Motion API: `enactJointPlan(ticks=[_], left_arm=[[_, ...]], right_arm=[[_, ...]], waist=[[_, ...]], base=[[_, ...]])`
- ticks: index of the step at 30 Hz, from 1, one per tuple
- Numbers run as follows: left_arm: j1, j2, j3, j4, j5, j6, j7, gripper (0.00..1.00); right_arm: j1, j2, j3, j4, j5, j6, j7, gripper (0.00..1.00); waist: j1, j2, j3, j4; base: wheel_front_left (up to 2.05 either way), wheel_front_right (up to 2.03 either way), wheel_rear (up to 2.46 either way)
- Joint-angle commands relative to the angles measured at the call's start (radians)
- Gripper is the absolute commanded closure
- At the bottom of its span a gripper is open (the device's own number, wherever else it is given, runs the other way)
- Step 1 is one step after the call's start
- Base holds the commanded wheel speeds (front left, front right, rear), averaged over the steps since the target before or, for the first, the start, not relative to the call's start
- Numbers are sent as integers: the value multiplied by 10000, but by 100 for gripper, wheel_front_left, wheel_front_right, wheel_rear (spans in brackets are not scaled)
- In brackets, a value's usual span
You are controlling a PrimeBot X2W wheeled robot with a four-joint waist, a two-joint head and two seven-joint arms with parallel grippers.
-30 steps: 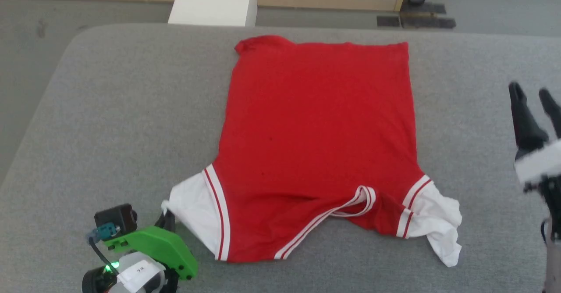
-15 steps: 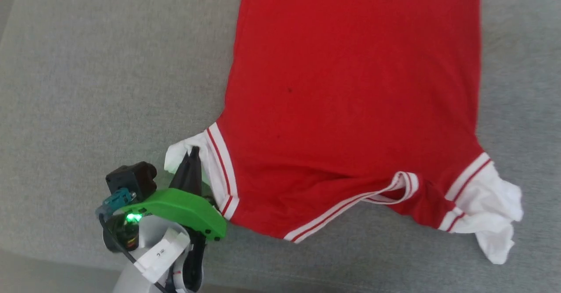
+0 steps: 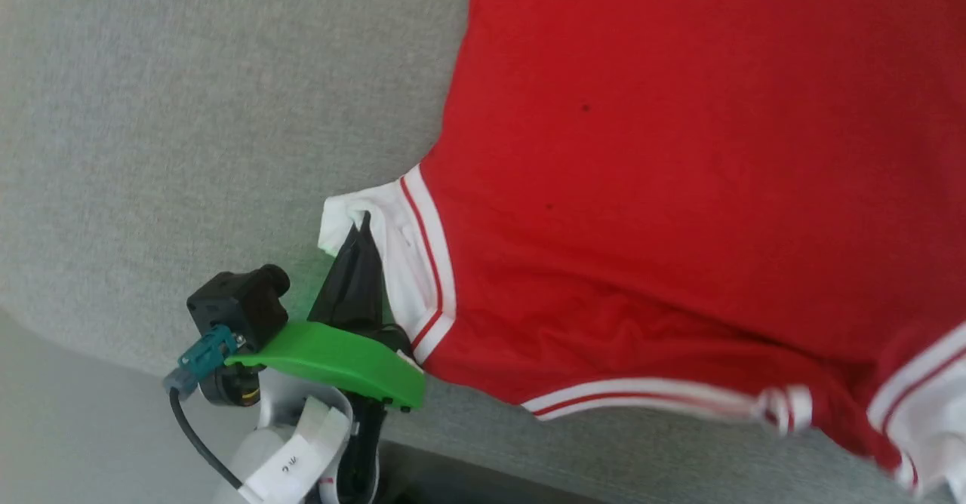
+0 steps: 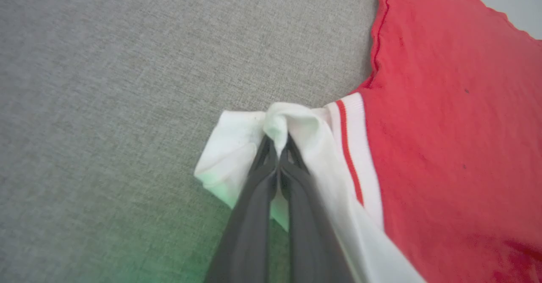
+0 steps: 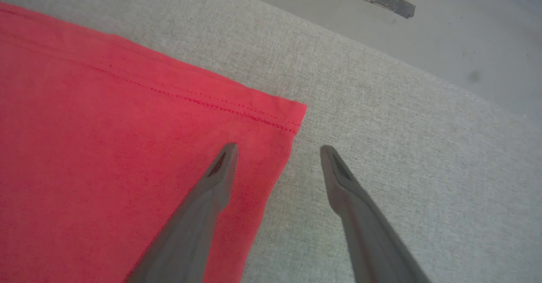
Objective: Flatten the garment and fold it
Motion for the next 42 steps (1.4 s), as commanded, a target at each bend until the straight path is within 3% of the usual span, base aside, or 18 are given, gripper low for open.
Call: enactJointPlan(ticks=[1,10,11,12,13,18,31,42], left_arm=[[49,-52,-24,-5,124,81,-38,100],[36,-73,-139,-120,143,140,-19,100],[29,-63,-151,-114,142,134,-7,100],[20,-53,-160,-105,144,131,5,100],[7,-47,-164,-91,142,131,12,100],[-57,-22,-193,0,107,106,60,100],[-536,326,-41,1245,-201,-239,328,100],[26,709,261,1978,-568,-139,739,100]], right_arm=[[-135,-104,160,-56,-17,-15,210,0],[327,-441,850,-373,592,-15,1797,0],[369,-465,848,-433,697,-15,1996,26],[392,-492,855,-518,758,-15,2086,69],[428,-530,846,-608,820,-15,2185,100],[507,-627,542,-1012,870,-15,2309,100],[1014,-587,-176,-1140,1027,-15,-120,100],[4663,-410,-502,-1708,1896,-15,-816,100]], waist=[[-2,-1,695,609],[-2,-1,901,559],[-2,-1,896,536],[-2,-1,890,519],[-2,-1,872,499],[-2,-1,719,414],[-2,-1,-1856,-636],[-2,-1,-4130,-2219]], base=[[0,0,0],[0,0,0],[0,0,0],[0,0,0],[0,0,0],[0,0,0],[0,0,0],[0,0,0]])
